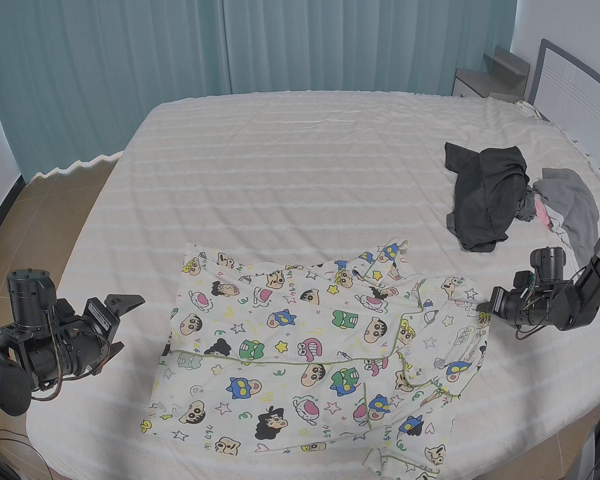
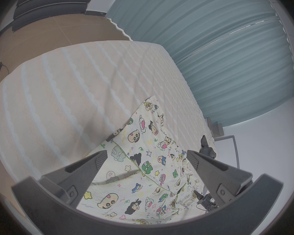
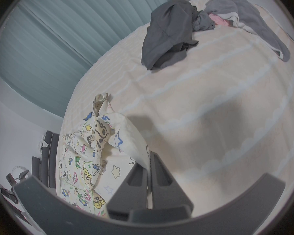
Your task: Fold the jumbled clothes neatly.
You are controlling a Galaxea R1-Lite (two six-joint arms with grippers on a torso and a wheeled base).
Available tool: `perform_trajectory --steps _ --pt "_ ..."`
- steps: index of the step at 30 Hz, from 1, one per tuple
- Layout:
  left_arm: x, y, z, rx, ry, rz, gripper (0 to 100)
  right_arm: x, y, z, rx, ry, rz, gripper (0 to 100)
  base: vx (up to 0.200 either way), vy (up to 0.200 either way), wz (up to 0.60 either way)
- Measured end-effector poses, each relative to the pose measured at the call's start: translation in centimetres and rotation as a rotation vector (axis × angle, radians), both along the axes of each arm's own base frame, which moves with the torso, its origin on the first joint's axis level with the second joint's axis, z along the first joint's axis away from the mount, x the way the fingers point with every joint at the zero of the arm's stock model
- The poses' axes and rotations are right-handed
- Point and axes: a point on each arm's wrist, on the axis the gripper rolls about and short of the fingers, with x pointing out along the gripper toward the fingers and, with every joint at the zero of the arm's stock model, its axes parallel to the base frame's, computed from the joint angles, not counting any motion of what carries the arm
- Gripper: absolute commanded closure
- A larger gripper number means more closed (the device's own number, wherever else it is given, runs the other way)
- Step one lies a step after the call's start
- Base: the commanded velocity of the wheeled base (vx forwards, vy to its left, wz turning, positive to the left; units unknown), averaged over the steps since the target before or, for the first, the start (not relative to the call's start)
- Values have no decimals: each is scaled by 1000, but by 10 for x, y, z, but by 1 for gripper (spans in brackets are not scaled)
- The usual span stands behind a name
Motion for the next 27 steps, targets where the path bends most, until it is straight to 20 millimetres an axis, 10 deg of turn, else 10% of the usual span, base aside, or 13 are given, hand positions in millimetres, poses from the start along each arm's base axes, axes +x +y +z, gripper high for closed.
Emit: perform_trajectory --steps 11,12,27 --pt "0 0 -1 0 4 -1 0 13 -13 7 -8 -24 -35 100 0 0 0" --pt "0 -1 -1 0 5 -3 0 13 -13 7 -8 -21 -36 0 0 0 0" --pt "-9 -25 -30 -23 172 -194 0 -13 -12 1 -10 41 -36 0 0 0 0"
